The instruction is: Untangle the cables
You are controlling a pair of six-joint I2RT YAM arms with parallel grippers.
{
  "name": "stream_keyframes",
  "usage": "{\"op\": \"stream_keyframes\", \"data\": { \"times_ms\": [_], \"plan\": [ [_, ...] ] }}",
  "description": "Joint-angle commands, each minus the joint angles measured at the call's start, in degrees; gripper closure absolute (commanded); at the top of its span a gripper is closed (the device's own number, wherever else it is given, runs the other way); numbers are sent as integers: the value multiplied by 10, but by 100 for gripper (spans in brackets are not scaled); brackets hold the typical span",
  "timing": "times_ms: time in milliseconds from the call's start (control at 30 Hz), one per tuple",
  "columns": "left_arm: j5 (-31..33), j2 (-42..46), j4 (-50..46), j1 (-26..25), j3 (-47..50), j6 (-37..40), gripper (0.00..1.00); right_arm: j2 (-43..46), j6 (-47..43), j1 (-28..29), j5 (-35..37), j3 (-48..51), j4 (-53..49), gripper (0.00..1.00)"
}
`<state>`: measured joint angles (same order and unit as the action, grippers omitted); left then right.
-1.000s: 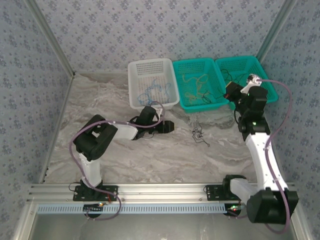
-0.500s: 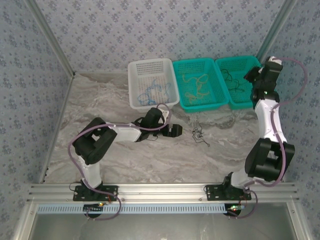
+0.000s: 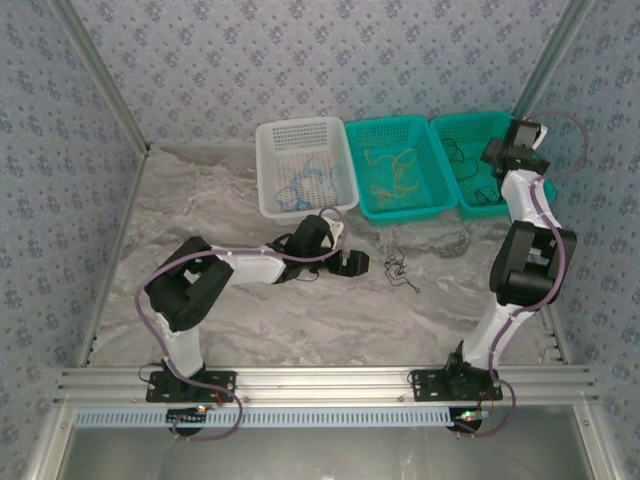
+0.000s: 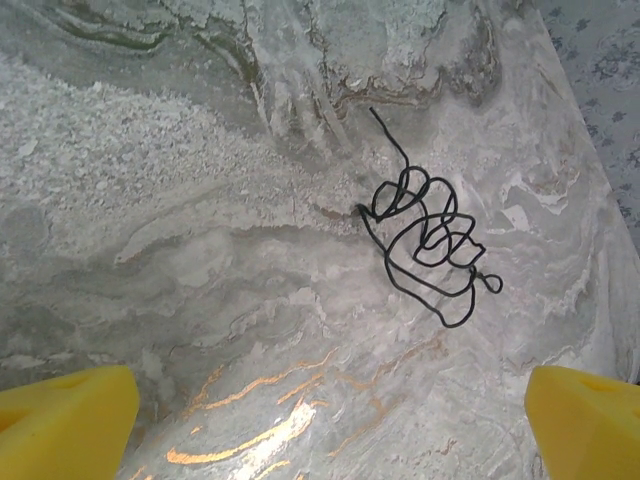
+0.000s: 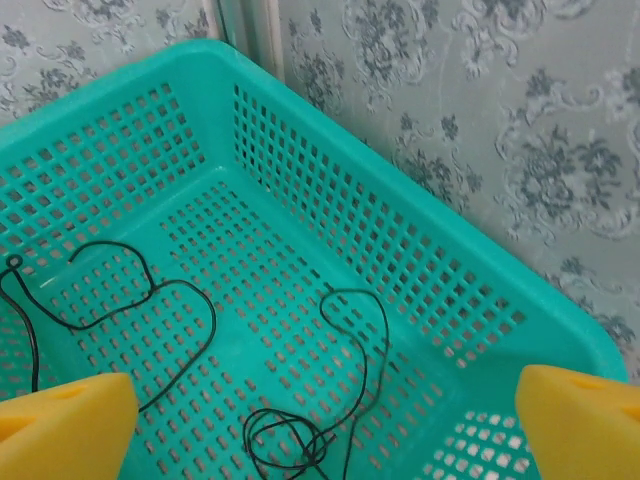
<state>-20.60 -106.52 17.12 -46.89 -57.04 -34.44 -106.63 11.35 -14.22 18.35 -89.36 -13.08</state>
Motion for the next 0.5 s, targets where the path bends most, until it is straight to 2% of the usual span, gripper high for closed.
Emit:
{"op": "stream_keyframes", "data": {
  "times_ms": [0,333,467],
  "plan": [
    [11,18,-7,-2,-24,13,1,47,28,10,27,16,-41,0],
    [101,56,-1,-2,-3,-7,1,228,79,62,-17,183,-60,0],
    [124,74,9,-3,7,-12,1,296,105,82,-71,246,-101,0]
  ]
}}
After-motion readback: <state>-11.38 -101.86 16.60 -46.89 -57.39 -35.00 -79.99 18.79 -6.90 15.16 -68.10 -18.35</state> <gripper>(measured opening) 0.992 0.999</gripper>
